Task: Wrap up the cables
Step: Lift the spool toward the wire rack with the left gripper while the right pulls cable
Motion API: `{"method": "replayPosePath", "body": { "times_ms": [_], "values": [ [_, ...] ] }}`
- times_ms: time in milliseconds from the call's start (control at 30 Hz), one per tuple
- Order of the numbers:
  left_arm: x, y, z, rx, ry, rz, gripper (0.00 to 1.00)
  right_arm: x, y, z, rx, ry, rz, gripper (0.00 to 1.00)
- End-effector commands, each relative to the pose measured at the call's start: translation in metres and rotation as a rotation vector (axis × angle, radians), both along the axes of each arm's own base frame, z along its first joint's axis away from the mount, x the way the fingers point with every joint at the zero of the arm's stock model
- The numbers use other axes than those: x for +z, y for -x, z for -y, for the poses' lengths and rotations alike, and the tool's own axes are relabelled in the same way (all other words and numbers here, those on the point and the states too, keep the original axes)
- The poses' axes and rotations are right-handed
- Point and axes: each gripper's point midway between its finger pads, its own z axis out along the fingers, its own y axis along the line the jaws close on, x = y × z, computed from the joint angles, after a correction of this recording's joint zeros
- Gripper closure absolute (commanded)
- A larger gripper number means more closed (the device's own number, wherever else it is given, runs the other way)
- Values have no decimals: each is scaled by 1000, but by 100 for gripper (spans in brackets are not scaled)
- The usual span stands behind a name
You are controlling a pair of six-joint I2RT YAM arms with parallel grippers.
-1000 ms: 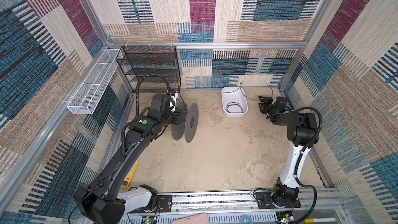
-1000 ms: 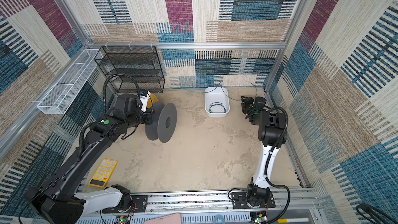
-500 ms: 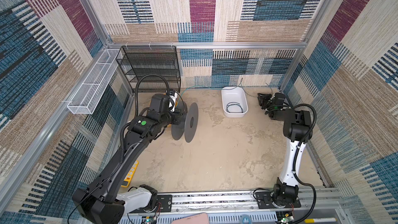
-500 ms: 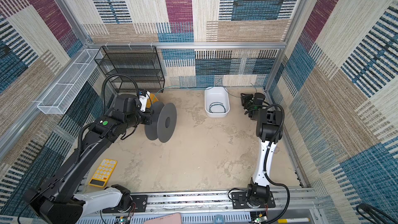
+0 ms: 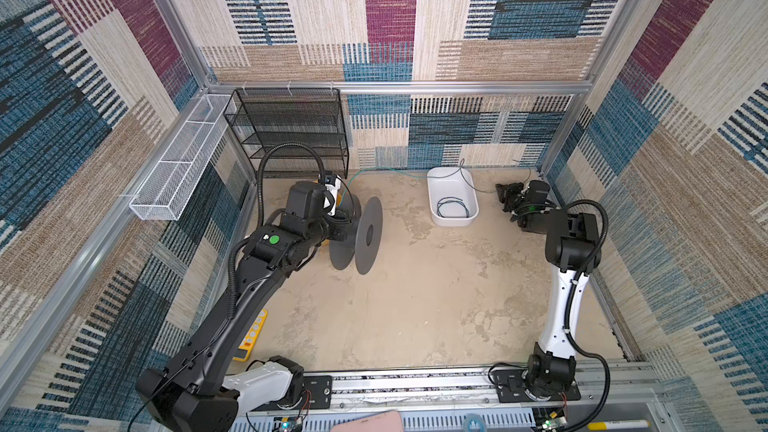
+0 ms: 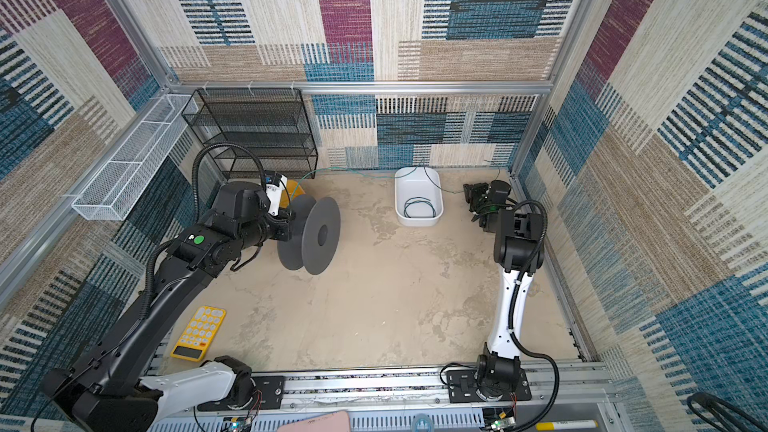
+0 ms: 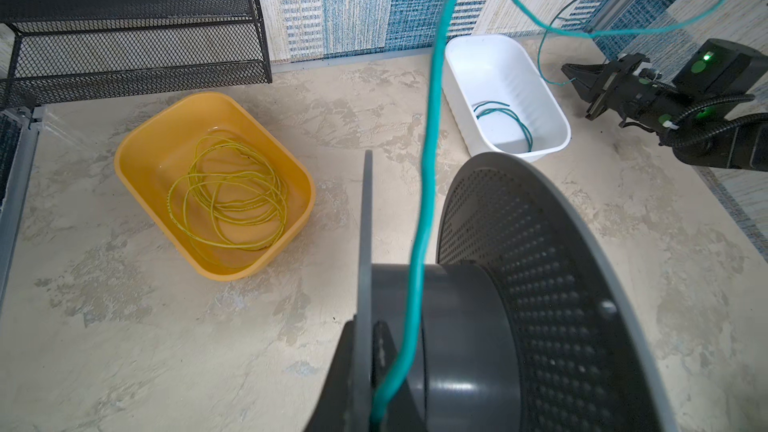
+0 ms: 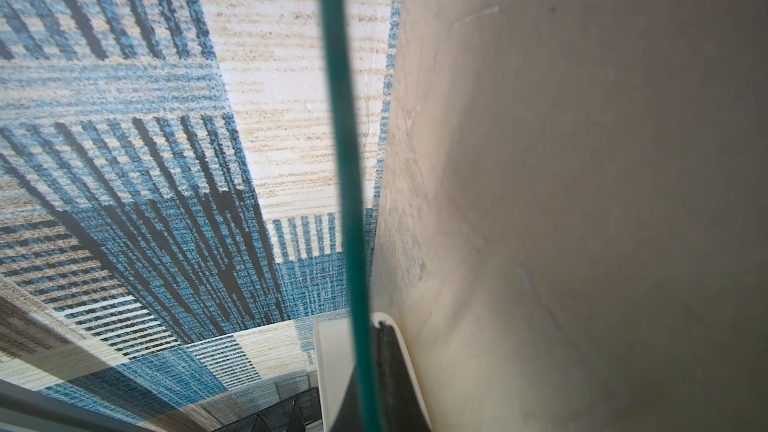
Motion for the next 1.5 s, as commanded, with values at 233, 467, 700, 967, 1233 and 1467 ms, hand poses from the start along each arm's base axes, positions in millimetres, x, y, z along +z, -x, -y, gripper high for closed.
{"method": "replayPosePath", "body": {
  "times_ms": [233, 467, 700, 967, 1233, 1467],
  "values": [
    [82, 22, 5, -73, 129, 159, 100, 15, 12, 12, -32, 156, 12, 100],
    [137, 29, 0, -100, 206, 239, 100, 26, 32, 18, -50, 276, -8, 100],
    [179, 5, -25, 30, 315, 347, 100, 44, 65, 12, -52, 354, 8, 100],
    [226, -20, -48, 133, 512, 487, 100, 62, 97, 2, -45, 496, -8, 100],
    [268, -26, -75, 190, 665, 611, 100, 64, 132, -15, -23, 624, -28, 100],
    [276, -42, -101, 235, 812, 669, 100, 66, 159, -50, 64, 588, 33, 100]
  ]
}}
